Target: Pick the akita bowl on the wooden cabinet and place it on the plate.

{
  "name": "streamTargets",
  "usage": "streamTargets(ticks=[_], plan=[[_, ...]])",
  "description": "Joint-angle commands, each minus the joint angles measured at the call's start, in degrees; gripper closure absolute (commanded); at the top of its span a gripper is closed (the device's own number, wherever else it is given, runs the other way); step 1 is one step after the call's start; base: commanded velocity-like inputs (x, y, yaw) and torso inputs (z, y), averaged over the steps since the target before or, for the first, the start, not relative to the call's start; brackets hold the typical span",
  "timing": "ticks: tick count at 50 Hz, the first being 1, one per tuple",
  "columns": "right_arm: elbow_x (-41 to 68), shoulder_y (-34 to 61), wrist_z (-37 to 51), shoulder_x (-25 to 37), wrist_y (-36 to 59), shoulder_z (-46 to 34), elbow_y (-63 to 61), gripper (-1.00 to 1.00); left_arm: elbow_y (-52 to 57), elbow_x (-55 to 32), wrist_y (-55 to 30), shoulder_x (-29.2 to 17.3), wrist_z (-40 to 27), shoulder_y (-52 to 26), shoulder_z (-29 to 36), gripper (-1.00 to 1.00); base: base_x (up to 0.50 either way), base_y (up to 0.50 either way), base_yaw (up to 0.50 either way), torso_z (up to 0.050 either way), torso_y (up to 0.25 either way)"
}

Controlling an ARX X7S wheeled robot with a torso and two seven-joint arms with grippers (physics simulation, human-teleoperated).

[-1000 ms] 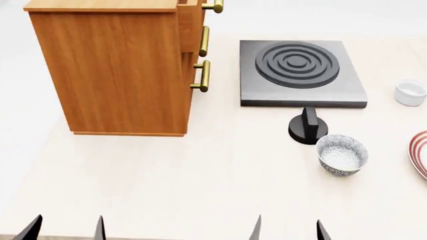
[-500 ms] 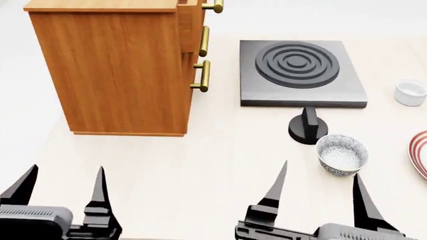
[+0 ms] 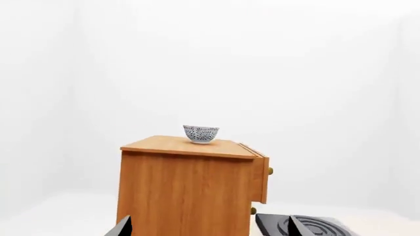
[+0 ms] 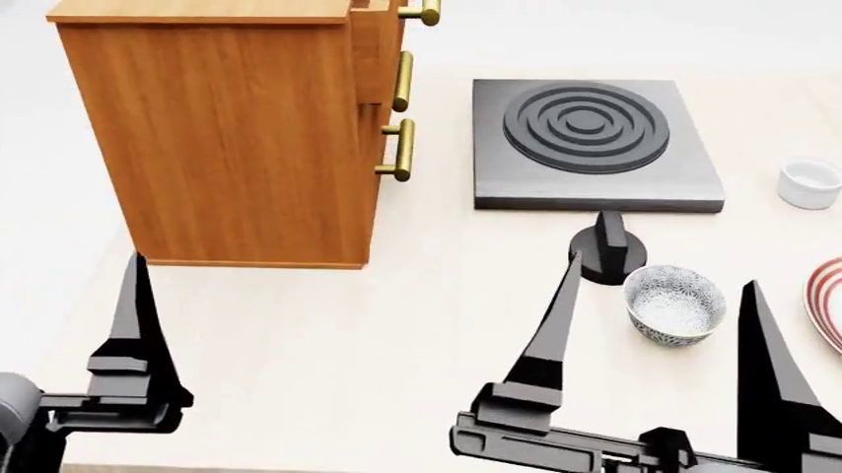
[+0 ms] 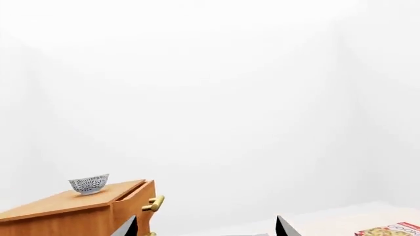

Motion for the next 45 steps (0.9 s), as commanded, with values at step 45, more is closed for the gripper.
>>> streamTargets(ticks=[45], plan=[[4.3, -2.0, 0.0, 4.9, -5.2, -1.4, -5.5, -1.0, 6.7, -15.3, -52.7, 1.4, -3.2, -51.9, -3.2, -1.0, 0.04, 0.0, 0.0, 0.0, 0.0]])
